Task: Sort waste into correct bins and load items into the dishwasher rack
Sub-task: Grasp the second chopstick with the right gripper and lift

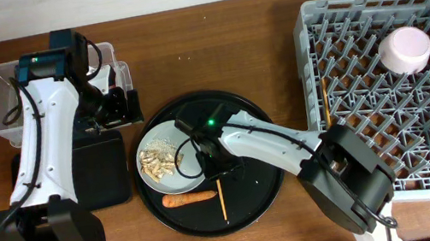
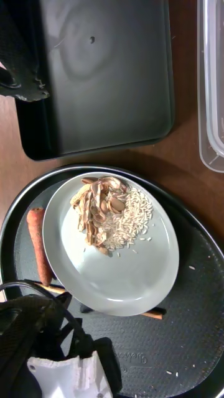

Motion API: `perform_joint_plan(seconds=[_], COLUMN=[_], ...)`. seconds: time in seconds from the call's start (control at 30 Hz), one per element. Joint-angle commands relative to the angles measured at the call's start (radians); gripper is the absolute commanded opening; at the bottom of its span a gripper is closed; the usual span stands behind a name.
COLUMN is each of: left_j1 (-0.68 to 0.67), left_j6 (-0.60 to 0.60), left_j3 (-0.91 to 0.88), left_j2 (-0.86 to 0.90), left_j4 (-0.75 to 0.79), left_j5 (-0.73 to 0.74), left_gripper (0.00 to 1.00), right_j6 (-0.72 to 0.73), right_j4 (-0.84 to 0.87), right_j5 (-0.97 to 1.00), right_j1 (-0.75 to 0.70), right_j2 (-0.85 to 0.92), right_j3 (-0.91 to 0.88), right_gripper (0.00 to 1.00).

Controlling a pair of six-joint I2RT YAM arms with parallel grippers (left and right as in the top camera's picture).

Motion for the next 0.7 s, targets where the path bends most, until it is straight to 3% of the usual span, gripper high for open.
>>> perform_joint_plan(seconds=[0.0, 0.13, 0.37, 0.5, 0.67], left_j1=[-0.001, -0.001, -0.001, -0.001, -0.001], left_j6=[-0.001, -0.001, -0.001, -0.001, -0.001], left_j3=[0.008, 0.008, 0.008, 0.008, 0.008], left_j2=[-0.023, -0.023, -0.023, -0.023, -0.023], left_j4=[0.002, 0.002, -0.002, -0.002, -0.002], left_j5=[-0.003, -0.003, -0.003, -0.003, -0.003], left_gripper=[0.99, 0.99, 0.99, 0.99, 0.99], right_j6=[0.053, 0.091, 0.13, 0.113, -0.035], right_j4=[0.005, 0.045, 0.031, -0.031, -0.124], right_j5=[0.027, 0.027, 0.027, 0.027, 0.027], right_j1=[0.012, 0.026, 0.025, -0.026, -0.175], right_j2=[0.022, 0.027, 0.027, -0.009, -0.248], right_j3=[0.004, -0.047, -0.051, -0.049, -0.042], right_gripper=[0.44, 0.44, 0.05, 0.04, 0.04])
